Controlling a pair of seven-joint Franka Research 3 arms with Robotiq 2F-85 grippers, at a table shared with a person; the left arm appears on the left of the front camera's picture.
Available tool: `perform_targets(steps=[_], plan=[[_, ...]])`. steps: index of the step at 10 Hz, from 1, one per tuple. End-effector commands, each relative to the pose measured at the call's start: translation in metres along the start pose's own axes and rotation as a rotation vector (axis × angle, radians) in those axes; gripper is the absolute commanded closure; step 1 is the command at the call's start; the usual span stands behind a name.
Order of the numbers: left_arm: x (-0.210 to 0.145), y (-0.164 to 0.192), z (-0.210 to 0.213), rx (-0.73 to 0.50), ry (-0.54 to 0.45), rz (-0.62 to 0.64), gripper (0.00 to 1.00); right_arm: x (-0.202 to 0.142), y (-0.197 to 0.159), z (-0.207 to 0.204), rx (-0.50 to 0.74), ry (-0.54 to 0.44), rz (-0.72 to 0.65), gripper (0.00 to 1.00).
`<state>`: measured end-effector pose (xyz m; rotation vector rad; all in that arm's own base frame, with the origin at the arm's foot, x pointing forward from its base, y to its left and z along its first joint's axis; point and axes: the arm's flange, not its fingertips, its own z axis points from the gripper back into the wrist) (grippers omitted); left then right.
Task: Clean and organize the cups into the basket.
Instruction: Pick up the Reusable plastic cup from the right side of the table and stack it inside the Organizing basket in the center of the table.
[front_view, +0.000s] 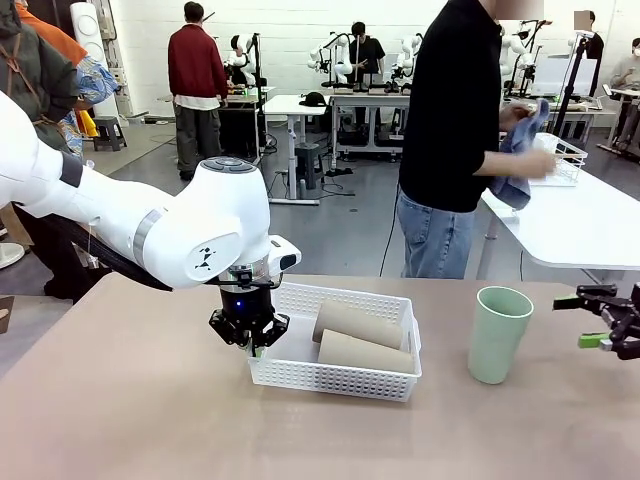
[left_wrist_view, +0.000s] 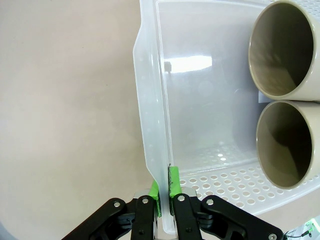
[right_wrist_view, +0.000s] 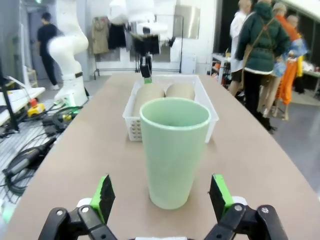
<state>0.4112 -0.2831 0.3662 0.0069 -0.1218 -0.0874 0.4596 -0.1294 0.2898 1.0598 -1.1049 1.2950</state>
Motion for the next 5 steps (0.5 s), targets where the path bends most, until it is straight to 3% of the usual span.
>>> perform_targets(steps=[1, 5], plan=[[0.0, -0.001, 0.002, -0.006, -0.015, -0.006, 1.0, -0.019, -0.015, -0.008, 0.035, 0.054, -0.004, 0.0], [0.0, -0.001, 0.002, -0.006, -0.015, -0.006, 1.0, -0.042, -0.028, -0.038, 0.066, 0.107, -0.043, 0.0]])
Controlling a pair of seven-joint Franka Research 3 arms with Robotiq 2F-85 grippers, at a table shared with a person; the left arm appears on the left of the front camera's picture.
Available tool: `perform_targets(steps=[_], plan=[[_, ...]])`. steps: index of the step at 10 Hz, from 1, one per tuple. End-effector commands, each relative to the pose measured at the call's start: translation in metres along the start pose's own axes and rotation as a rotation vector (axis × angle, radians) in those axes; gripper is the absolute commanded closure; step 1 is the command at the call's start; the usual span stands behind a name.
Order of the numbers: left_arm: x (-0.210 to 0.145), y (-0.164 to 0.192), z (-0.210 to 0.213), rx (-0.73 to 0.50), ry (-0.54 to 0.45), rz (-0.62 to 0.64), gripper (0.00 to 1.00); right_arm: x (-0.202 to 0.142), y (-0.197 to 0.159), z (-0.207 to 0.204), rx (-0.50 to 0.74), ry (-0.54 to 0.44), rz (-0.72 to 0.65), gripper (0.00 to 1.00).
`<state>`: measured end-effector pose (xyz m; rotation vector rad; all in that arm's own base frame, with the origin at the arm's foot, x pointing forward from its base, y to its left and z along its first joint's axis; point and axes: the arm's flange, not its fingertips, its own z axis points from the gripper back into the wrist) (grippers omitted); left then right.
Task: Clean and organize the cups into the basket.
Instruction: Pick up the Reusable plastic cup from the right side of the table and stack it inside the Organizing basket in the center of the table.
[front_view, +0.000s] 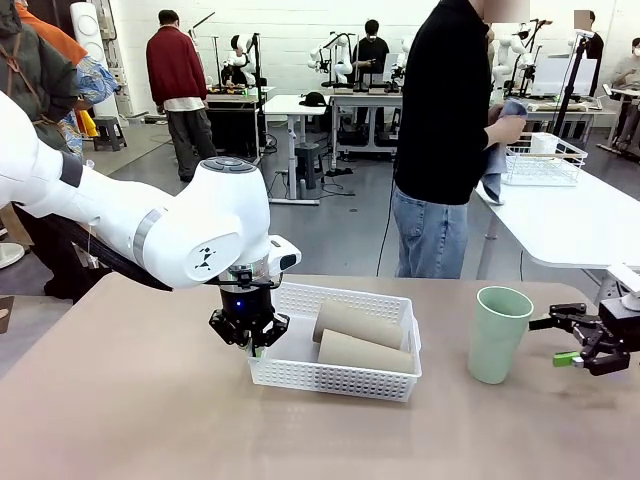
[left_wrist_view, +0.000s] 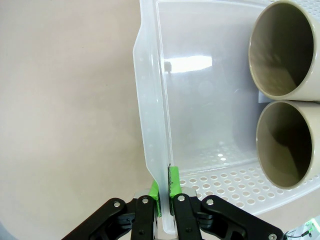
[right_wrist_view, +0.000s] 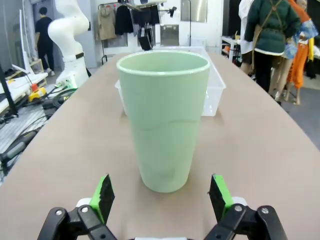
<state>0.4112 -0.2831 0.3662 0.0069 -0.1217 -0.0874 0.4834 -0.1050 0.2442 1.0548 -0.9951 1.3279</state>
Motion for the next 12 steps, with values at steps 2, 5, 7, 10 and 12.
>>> perform_targets(steps=[2, 5, 7, 10, 12], plan=[[0.0, -0.001, 0.002, -0.006, -0.015, -0.006, 1.0, -0.002, -0.011, -0.02, 0.033, 0.046, -0.014, 0.0], [0.0, -0.001, 0.002, -0.006, -0.015, -0.006, 1.0, 0.004, -0.014, -0.039, 0.048, 0.062, -0.002, 0.0], [0.0, -0.001, 0.002, -0.006, -0.015, -0.006, 1.0, 0.008, -0.016, -0.052, 0.066, 0.073, -0.002, 0.0], [0.0, -0.001, 0.002, -0.006, -0.015, -0.006, 1.0, 0.012, -0.019, -0.07, 0.099, 0.083, 0.0, 0.0], [0.0, -0.001, 0.002, -0.006, -0.015, -0.006, 1.0, 0.015, -0.019, -0.079, 0.125, 0.085, -0.005, 0.0]])
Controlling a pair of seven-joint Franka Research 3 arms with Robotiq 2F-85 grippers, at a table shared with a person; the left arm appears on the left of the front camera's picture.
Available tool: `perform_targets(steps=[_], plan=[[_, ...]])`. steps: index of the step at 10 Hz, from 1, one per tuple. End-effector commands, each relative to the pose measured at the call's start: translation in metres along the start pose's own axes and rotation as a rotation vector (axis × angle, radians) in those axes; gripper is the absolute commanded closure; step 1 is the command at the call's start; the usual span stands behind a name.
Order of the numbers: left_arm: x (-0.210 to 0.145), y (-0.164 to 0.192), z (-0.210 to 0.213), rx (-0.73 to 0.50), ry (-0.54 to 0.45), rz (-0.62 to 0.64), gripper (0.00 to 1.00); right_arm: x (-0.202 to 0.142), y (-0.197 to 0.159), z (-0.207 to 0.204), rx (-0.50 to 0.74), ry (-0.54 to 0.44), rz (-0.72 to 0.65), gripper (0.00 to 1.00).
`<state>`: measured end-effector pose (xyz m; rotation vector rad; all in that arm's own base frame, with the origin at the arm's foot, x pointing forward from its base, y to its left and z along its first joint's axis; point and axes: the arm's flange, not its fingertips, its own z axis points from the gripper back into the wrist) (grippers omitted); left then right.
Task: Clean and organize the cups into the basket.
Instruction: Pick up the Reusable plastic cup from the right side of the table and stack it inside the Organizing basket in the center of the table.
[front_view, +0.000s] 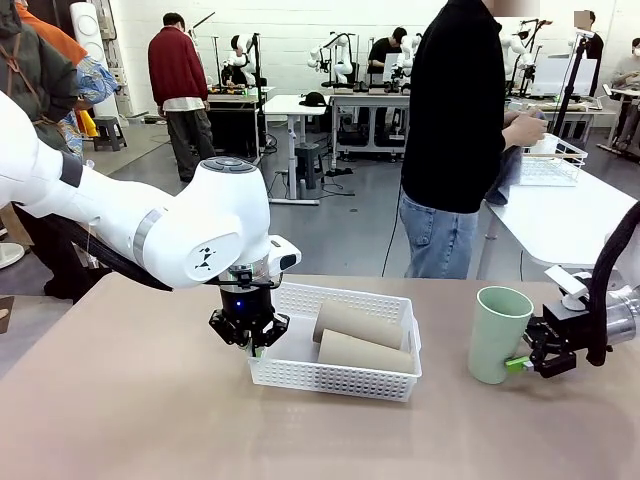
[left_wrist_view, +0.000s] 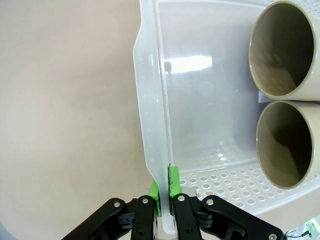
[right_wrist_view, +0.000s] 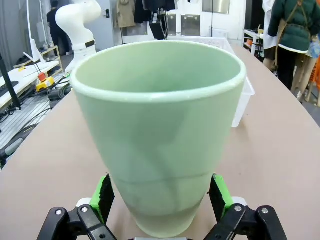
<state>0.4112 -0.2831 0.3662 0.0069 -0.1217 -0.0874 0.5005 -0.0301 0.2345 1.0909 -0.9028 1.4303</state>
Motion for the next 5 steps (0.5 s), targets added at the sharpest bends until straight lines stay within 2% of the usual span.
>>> perform_targets(steps=[1, 2, 3, 4, 5], plan=[[0.0004, -0.0008, 0.0025, -0.006, -0.015, -0.006, 1.0, 0.0079, 0.0003, -0.0076, 0.034, 0.028, -0.02, 0.0], [0.0004, -0.0008, 0.0025, -0.006, -0.015, -0.006, 1.0, 0.0092, 0.0014, -0.0088, 0.069, 0.025, -0.001, 0.0], [0.0004, -0.0008, 0.0025, -0.006, -0.015, -0.006, 1.0, 0.0096, 0.0037, -0.0081, 0.107, 0.017, 0.013, 0.41], [0.0004, -0.0008, 0.0025, -0.006, -0.015, -0.006, 1.0, 0.0074, 0.0034, -0.0062, 0.108, 0.005, 0.009, 0.59], [0.0004, -0.0008, 0.0025, -0.006, -0.015, -0.006, 1.0, 0.0065, 0.0033, -0.0034, 0.102, -0.008, 0.004, 1.0]])
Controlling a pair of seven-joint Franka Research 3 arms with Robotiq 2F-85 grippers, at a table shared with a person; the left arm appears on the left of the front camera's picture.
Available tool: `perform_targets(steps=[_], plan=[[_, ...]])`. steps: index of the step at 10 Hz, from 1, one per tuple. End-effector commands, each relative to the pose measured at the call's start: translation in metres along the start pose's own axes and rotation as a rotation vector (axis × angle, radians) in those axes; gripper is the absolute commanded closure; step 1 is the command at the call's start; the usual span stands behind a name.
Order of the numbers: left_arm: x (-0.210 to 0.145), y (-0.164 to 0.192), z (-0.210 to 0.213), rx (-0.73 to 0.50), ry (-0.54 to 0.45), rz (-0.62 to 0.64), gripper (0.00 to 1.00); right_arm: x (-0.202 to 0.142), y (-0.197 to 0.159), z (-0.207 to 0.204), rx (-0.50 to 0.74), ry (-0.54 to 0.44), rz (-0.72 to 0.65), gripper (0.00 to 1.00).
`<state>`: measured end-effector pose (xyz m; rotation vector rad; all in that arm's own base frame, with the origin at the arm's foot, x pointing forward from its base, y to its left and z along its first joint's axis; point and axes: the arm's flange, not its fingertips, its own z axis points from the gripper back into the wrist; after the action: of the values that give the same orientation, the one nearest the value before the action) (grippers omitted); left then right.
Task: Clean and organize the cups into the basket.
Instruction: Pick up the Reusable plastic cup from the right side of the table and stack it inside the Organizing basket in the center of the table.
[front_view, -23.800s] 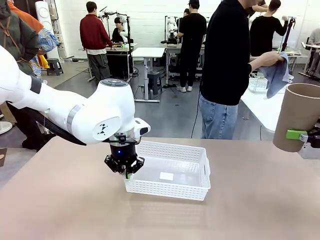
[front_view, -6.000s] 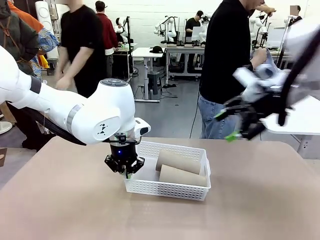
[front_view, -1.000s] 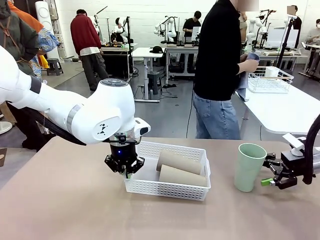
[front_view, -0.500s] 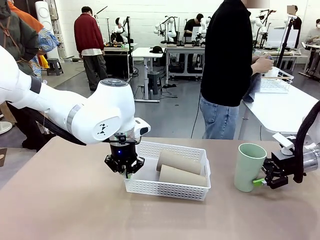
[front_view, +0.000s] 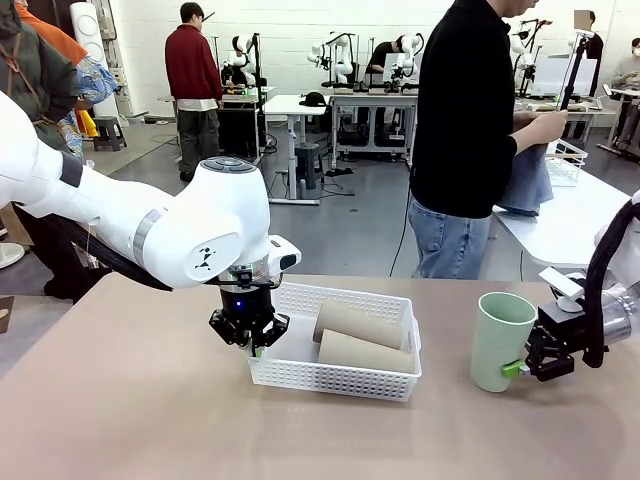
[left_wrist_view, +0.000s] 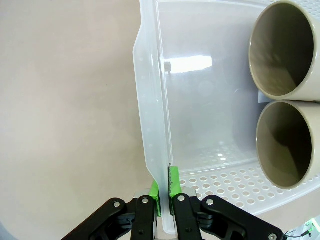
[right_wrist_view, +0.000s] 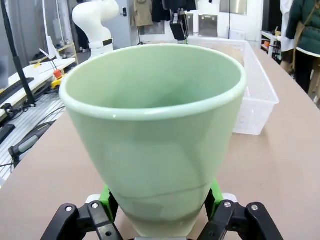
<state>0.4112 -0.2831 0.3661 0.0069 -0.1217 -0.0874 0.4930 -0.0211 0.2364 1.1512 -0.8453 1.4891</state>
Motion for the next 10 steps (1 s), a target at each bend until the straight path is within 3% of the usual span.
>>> perform_targets(steps=[1, 2, 3, 4, 5, 8, 10], plan=[[0.0, -0.001, 0.003, -0.006, -0.015, -0.006, 1.0, 0.002, -0.001, 0.009, 0.01, -0.019, 0.0, 1.0], [0.0, -0.001, 0.003, -0.006, -0.015, -0.006, 1.0, 0.003, 0.0, 0.012, 0.009, -0.022, 0.004, 1.0], [0.0, -0.001, 0.003, -0.006, -0.015, -0.006, 1.0, 0.007, 0.004, 0.015, 0.01, -0.019, 0.014, 0.78], [0.0, -0.001, 0.003, -0.006, -0.015, -0.006, 1.0, 0.017, 0.013, 0.02, 0.0, -0.038, 0.025, 0.78], [0.0, -0.001, 0.003, -0.006, -0.015, -0.006, 1.0, 0.042, 0.028, 0.024, -0.096, -0.03, -0.023, 1.0], [0.0, -0.001, 0.003, -0.006, -0.015, -0.006, 1.0, 0.15, 0.107, 0.042, -0.258, -0.033, -0.034, 1.0], [0.0, -0.001, 0.003, -0.006, -0.015, -0.006, 1.0, 0.196, 0.134, 0.052, -0.283, -0.016, 0.003, 1.0]])
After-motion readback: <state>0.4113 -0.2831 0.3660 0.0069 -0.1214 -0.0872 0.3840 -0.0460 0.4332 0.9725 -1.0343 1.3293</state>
